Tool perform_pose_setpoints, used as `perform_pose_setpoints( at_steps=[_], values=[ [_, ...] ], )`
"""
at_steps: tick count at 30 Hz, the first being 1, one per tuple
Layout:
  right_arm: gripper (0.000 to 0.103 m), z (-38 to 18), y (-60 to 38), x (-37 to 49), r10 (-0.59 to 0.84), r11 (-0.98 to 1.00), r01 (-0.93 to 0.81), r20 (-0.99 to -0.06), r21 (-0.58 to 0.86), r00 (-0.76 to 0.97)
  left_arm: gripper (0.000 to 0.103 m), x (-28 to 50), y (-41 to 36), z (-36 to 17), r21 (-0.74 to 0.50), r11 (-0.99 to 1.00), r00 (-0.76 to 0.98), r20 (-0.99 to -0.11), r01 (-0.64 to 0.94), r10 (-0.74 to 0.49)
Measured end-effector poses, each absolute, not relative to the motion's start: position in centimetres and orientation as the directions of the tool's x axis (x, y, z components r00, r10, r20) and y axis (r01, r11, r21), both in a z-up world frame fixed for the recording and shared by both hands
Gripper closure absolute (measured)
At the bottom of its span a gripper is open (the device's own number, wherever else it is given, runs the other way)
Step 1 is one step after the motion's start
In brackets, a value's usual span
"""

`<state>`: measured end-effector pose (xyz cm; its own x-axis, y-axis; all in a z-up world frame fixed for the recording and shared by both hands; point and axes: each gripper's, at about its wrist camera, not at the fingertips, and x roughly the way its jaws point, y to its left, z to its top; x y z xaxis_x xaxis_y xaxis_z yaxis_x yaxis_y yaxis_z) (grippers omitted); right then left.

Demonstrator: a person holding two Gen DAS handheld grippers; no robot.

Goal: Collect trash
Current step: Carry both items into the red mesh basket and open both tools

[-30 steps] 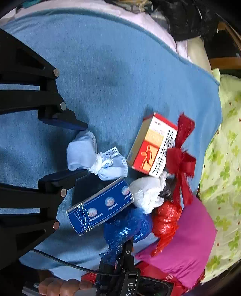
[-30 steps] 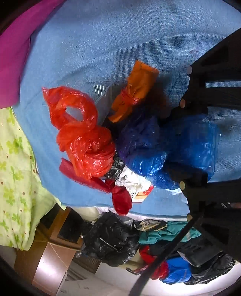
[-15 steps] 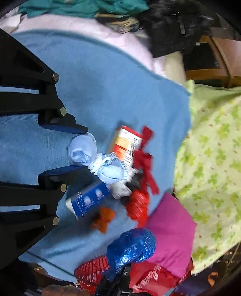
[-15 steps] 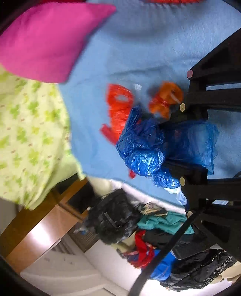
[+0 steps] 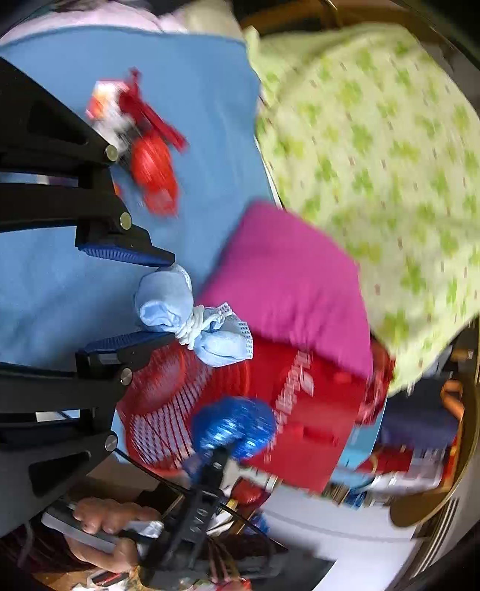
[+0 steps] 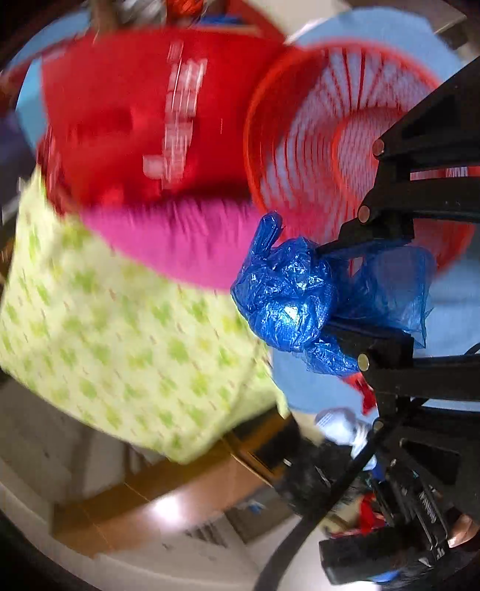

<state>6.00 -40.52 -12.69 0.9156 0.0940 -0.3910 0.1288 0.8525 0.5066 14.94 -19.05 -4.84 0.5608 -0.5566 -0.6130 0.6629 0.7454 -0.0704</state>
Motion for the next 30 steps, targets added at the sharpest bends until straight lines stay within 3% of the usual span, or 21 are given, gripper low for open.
perform_pose_setpoints(
  at_steps=[6, 8, 9, 11, 15, 20, 25, 30],
  values=[
    [0.067, -15.0, -46.9, 3.7, 0.026, 0.801, 0.245, -0.44, 0.547, 0.898, 0.064, 14.6, -26.8, -6.4, -0.095, 0.696, 0.474, -0.665, 0.712, -0.577],
    [0.064, -15.4, -47.7, 3.4, 0.006, 0.799, 0.27, -0.457, 0.537, 0.89, 0.057, 14.7, -28.8, -7.1, -0.088, 0.691, 0.46, -0.685, 0.717, -0.565],
    [0.061, -15.6, -48.2, 3.2, 0.009, 0.795, 0.274, -0.461, 0.542, 0.887, 0.053, 14.7, -29.3, -7.5, -0.092, 0.686, 0.448, -0.693, 0.722, -0.565],
    [0.043, -15.9, -49.1, 3.2, 0.016, 0.78, 0.275, -0.457, 0.562, 0.889, 0.039, 14.7, -29.6, -8.0, -0.092, 0.691, 0.447, -0.7, 0.717, -0.557],
    [0.039, -15.3, -49.4, 2.6, -0.005, 0.784, 0.254, -0.404, 0.566, 0.915, 0.039, 15.0, -28.4, -8.0, -0.101, 0.71, 0.464, -0.692, 0.697, -0.553],
    [0.039, -13.5, -46.8, 2.1, 0.034, 0.812, 0.138, -0.282, 0.567, 0.959, 0.037, 15.4, -22.1, -7.3, -0.098, 0.786, 0.543, -0.671, 0.61, -0.505],
    [0.039, -10.9, -40.4, 2.6, 0.168, 0.865, -0.075, -0.146, 0.495, 0.975, 0.031, 14.8, -11.2, -7.0, -0.042, 0.903, 0.684, -0.639, 0.427, -0.353],
    [0.039, -10.9, -31.9, 5.9, 0.351, 0.867, -0.252, -0.169, 0.429, 0.921, 0.027, 14.3, -2.2, -8.7, -0.017, 0.971, 0.734, -0.651, 0.24, -0.193]
  ],
)
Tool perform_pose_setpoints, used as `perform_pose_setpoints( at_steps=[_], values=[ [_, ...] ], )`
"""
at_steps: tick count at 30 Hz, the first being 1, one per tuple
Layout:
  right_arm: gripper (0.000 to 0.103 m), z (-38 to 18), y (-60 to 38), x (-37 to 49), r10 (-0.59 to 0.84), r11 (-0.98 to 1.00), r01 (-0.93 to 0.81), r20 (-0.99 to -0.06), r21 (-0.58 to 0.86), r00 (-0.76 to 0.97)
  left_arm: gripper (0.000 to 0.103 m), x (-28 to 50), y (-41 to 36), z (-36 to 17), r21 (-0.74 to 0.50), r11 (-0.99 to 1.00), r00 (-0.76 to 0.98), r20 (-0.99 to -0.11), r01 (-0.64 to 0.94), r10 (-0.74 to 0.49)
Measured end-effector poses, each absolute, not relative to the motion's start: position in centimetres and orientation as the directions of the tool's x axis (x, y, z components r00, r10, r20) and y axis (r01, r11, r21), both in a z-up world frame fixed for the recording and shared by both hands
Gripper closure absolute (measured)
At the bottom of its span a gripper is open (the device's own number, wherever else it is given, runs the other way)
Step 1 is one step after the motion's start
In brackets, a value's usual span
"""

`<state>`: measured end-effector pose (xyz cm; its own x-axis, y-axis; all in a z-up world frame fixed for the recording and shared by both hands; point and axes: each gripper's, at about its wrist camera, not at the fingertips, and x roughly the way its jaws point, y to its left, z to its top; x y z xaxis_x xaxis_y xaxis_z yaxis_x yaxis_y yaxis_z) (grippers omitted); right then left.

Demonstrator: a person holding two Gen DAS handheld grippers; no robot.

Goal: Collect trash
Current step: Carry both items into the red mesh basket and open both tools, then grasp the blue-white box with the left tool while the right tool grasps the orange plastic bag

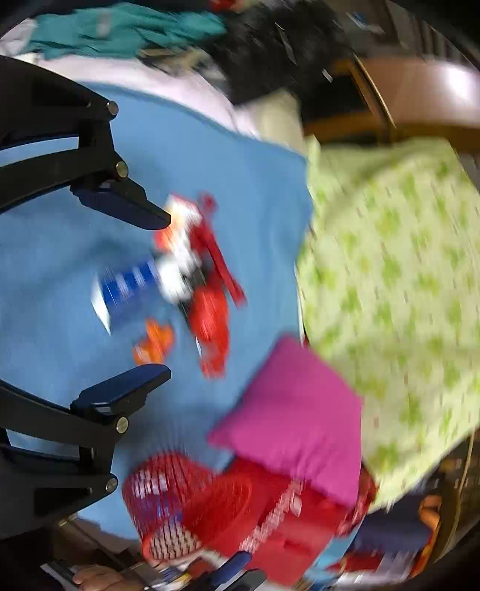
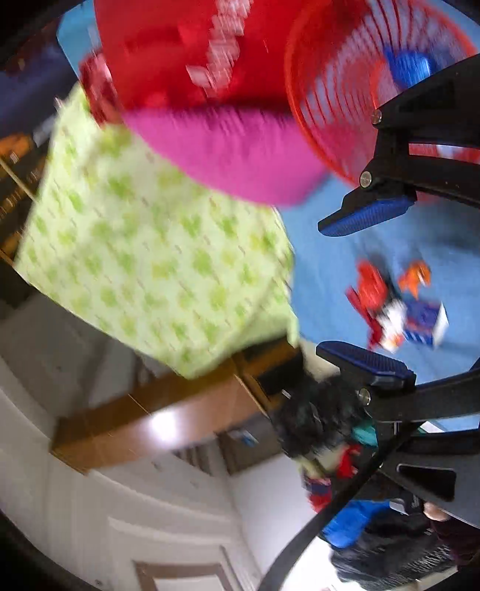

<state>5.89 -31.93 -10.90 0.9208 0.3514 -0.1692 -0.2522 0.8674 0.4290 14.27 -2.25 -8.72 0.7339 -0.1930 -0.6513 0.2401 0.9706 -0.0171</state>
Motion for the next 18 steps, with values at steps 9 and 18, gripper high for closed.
perform_pose_setpoints(
  at_steps=[9, 18],
  values=[
    [0.049, -19.8, -23.2, 17.2, 0.414, 0.896, -0.213, -0.561, 0.388, 0.717, 0.027, 16.6, 1.4, -15.6, -0.172, 0.97, 0.618, -0.748, 0.171, -0.241],
    [0.059, -26.2, -22.6, 25.8, 0.402, 0.9, -0.12, -0.693, 0.419, 0.598, 0.027, 21.2, -1.0, -19.0, -0.304, 0.938, 0.529, -0.776, 0.165, -0.344]
  ],
)
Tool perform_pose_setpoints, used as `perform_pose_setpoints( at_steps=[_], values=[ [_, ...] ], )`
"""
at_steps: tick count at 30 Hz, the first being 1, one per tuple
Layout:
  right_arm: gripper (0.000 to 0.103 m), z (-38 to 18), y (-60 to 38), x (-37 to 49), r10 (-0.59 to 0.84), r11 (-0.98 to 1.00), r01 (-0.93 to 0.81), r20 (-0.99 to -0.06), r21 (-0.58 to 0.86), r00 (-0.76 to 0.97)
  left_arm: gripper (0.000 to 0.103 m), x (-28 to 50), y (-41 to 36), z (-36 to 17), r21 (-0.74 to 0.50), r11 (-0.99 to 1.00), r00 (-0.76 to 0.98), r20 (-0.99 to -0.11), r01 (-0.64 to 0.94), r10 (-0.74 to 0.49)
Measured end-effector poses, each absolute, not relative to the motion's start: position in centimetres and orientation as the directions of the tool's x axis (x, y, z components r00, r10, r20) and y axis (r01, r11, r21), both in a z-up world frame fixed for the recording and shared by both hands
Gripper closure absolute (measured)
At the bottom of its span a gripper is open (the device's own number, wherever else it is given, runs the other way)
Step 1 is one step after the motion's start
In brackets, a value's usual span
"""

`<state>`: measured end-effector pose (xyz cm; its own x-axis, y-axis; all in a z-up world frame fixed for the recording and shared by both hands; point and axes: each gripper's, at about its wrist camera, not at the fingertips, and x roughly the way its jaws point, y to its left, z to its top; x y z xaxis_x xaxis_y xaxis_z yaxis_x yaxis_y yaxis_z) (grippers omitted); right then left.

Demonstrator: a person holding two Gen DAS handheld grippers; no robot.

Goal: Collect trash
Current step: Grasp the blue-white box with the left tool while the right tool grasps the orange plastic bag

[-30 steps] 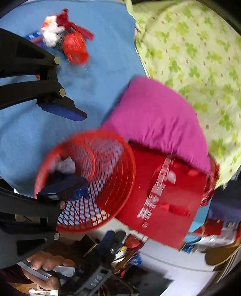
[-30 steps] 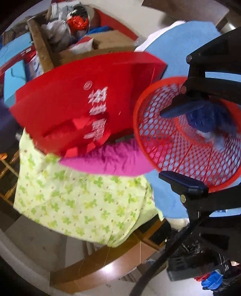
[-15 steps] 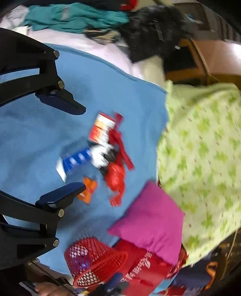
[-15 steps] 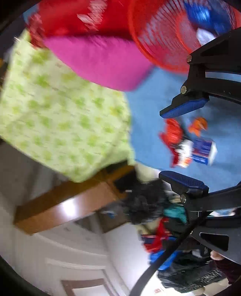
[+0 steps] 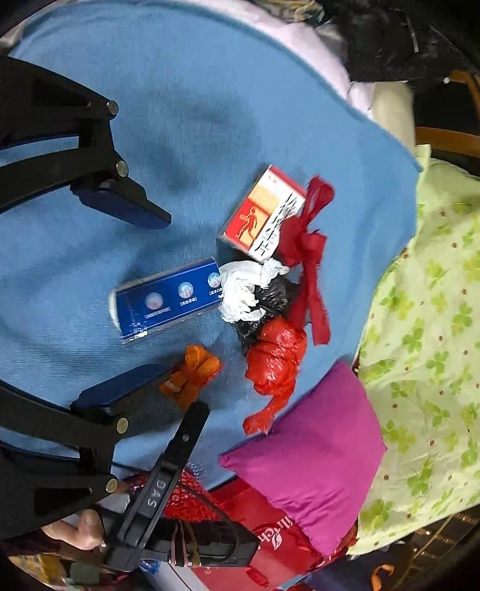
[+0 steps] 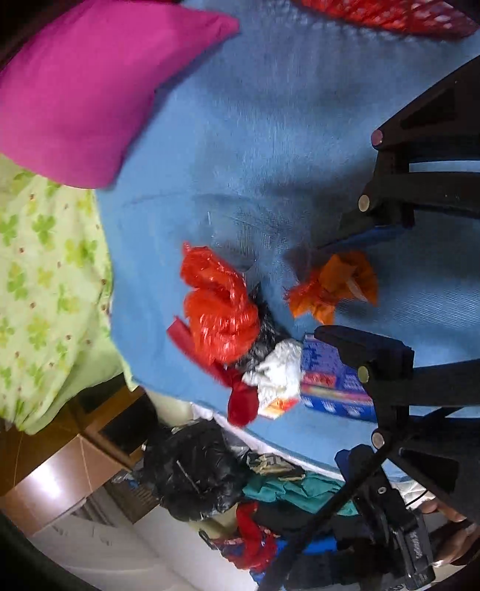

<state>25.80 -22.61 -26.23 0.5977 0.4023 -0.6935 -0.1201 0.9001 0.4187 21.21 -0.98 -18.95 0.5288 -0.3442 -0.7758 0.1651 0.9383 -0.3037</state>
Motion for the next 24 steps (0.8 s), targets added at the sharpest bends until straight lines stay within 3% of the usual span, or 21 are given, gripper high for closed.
perform_pose_setpoints(
  at_steps=[4, 8, 12, 18, 24],
  values=[
    [0.063, -27.6, -21.9, 27.7, 0.404, 0.901, -0.109, -0.723, 0.419, 0.56, 0.029, 22.5, -1.8, -20.4, -0.356, 0.918, 0.481, -0.783, 0.175, -0.395],
    [0.067, -29.0, -20.8, 28.4, 0.383, 0.917, -0.11, -0.771, 0.383, 0.509, 0.06, 23.0, -2.4, -21.7, -0.376, 0.905, 0.435, -0.794, 0.199, -0.426],
    [0.077, -29.0, -20.9, 27.9, 0.396, 0.912, -0.119, -0.772, 0.392, 0.497, 0.061, 22.6, -2.1, -22.6, -0.385, 0.901, 0.43, -0.792, 0.2, -0.434],
    [0.077, -27.8, -21.2, 26.3, 0.407, 0.905, -0.121, -0.749, 0.407, 0.524, 0.067, 20.7, -1.5, -21.5, -0.365, 0.906, 0.463, -0.779, 0.214, -0.423],
    [0.077, -23.4, -22.0, 22.7, 0.433, 0.89, -0.176, -0.657, 0.421, 0.617, 0.076, 18.1, -1.6, -18.3, -0.317, 0.917, 0.529, -0.75, 0.241, -0.398]
  ],
)
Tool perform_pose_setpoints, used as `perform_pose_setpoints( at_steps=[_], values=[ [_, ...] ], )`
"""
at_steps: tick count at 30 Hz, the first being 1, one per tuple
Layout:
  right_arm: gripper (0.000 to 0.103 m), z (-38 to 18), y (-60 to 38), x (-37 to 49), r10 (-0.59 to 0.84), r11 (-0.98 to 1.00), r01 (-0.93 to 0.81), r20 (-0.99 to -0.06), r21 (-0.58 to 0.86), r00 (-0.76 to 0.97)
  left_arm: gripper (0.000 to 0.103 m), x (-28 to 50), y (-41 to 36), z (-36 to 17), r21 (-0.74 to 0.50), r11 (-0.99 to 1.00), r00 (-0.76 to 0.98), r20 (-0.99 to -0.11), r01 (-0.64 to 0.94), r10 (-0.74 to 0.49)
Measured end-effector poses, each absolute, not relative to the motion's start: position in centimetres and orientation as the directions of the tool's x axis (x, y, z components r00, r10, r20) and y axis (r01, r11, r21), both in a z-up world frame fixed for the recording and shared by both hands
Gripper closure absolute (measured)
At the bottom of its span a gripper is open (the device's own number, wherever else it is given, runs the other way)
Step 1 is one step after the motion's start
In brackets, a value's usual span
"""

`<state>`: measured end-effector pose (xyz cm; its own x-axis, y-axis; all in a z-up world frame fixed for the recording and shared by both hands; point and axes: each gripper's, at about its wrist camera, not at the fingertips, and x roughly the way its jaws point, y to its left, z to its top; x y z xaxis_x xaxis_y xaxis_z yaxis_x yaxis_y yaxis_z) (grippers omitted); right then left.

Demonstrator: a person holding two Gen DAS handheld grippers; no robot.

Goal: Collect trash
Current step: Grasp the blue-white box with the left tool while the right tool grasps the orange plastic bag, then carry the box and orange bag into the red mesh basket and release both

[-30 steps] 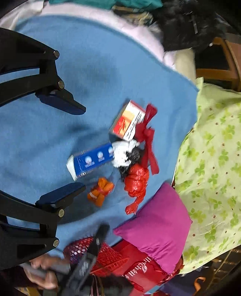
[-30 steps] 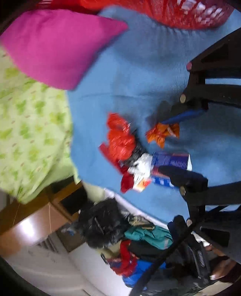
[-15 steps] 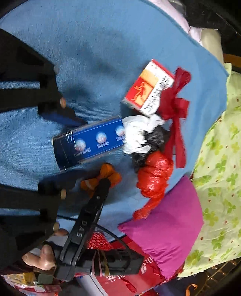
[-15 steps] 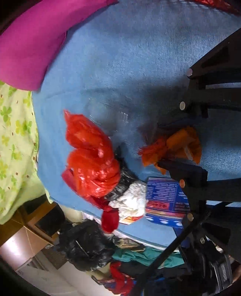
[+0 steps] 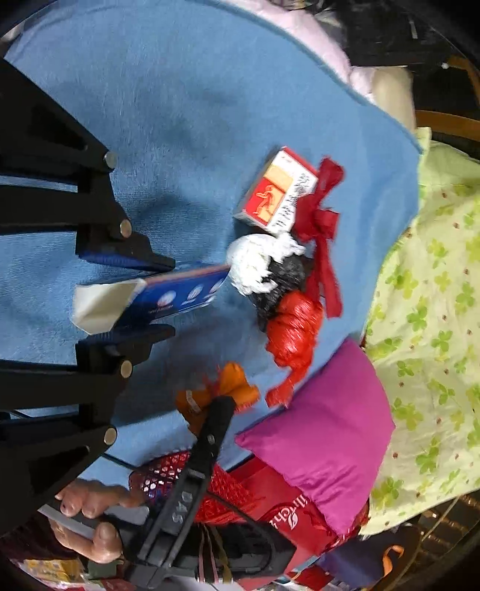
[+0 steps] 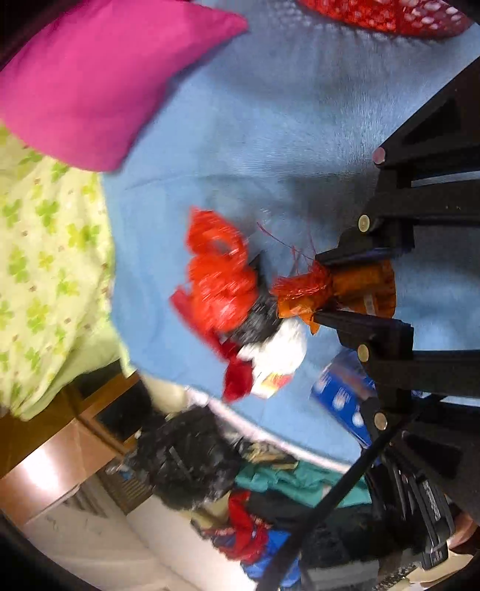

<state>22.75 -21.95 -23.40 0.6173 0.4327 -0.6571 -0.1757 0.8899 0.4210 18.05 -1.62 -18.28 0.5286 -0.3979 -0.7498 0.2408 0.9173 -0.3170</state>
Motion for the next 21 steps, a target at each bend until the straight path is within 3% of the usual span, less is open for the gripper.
perform_pose_setpoints(
  at_steps=[6, 14, 21],
  values=[
    [0.077, -19.5, -23.4, 19.1, 0.415, 0.893, -0.195, -0.574, 0.406, 0.705, 0.079, 17.2, -1.9, -16.2, -0.267, 0.924, 0.564, -0.733, 0.274, -0.379],
    [0.077, -17.2, -25.1, 14.7, 0.387, 0.909, -0.221, -0.524, 0.353, 0.758, 0.08, 16.6, -3.1, -17.8, -0.221, 0.942, 0.568, -0.754, 0.254, -0.33],
    [0.077, -15.2, -27.5, 12.7, 0.387, 0.901, -0.222, -0.457, 0.373, 0.801, 0.08, 15.6, -5.7, -13.2, -0.18, 0.93, 0.634, -0.688, 0.322, -0.352]
  ],
)
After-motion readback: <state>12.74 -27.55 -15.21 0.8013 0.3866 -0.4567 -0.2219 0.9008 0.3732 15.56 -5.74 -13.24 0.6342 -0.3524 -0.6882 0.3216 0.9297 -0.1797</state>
